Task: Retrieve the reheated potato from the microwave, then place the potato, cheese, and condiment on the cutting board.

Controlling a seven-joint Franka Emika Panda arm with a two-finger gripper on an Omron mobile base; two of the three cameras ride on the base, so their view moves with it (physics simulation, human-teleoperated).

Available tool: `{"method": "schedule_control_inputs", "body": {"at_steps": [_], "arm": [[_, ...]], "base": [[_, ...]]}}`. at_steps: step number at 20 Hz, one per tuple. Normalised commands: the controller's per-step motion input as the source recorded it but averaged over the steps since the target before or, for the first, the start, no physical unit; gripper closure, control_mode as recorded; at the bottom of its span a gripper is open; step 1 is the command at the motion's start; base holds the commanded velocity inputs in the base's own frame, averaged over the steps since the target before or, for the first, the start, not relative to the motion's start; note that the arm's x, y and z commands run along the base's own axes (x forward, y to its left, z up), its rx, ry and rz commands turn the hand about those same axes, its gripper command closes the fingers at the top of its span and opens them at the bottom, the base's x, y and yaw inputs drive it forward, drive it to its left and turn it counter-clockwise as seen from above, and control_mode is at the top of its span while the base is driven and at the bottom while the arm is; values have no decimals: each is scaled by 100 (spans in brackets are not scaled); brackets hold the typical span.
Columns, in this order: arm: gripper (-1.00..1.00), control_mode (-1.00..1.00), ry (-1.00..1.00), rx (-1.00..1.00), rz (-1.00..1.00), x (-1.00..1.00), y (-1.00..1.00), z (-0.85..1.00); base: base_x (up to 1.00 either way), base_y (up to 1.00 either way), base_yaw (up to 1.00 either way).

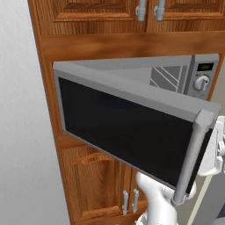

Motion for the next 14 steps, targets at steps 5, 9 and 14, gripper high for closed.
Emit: {"method": "schedule_control_inputs", "body": {"at_steps": [5, 9, 14], "arm": [[-100, -100, 0, 5, 0, -42, 47, 0], [-100, -100, 0, 3, 0, -38, 54, -3], [-100, -100, 0, 2, 0, -40, 59, -7]], "base": [[0, 0, 0], [0, 0, 0], [0, 0, 0]]}}
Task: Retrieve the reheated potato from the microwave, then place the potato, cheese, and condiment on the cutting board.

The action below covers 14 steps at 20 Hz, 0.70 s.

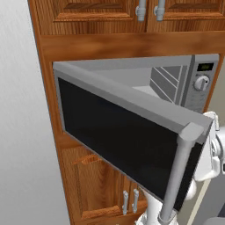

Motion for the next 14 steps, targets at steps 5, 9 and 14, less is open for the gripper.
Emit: {"method": "schedule_control_inputs", "body": {"at_steps": [5, 9, 14], "arm": [[-100, -100, 0, 3, 0, -39, 63, -12], [-100, -100, 0, 3, 0, -35, 67, -18], [-100, -100, 0, 2, 0, -23, 72, -25]], "base": [[0, 0, 0], [0, 0, 0], [0, 0, 0]]}}
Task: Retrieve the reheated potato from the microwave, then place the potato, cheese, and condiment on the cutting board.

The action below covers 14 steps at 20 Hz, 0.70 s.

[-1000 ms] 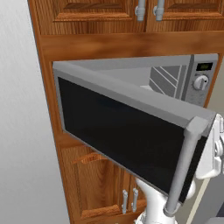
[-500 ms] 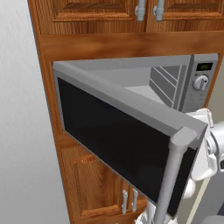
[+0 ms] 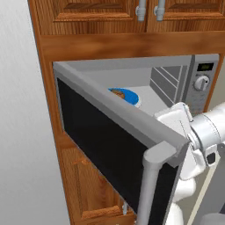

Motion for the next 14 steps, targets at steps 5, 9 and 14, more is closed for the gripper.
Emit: {"method": "schedule_control_inputs", "body": {"at_steps": [5, 9, 14], "arm": [[-100, -100, 0, 5, -1, -5, 76, -35], [-100, -100, 0, 7, -7, 0, 77, -42], [-100, -100, 0, 9, -7, 0, 68, -41]], "base": [[0, 0, 0], [0, 0, 0], [0, 0, 0]]}}
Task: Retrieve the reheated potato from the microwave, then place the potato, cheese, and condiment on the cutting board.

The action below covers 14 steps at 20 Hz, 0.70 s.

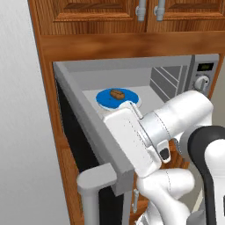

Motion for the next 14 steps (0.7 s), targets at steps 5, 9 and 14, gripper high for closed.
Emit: {"method": "schedule_control_inputs", "body": {"at_steps": [5, 9, 14], "arm": [[-100, -100, 0, 8, -10, 0, 57, -34], [-100, -100, -2, 5, -12, 6, 43, -21], [-100, -100, -3, 1, -10, 7, 12, -10]], "base": [[0, 0, 0], [0, 0, 0], [0, 0, 0]]}}
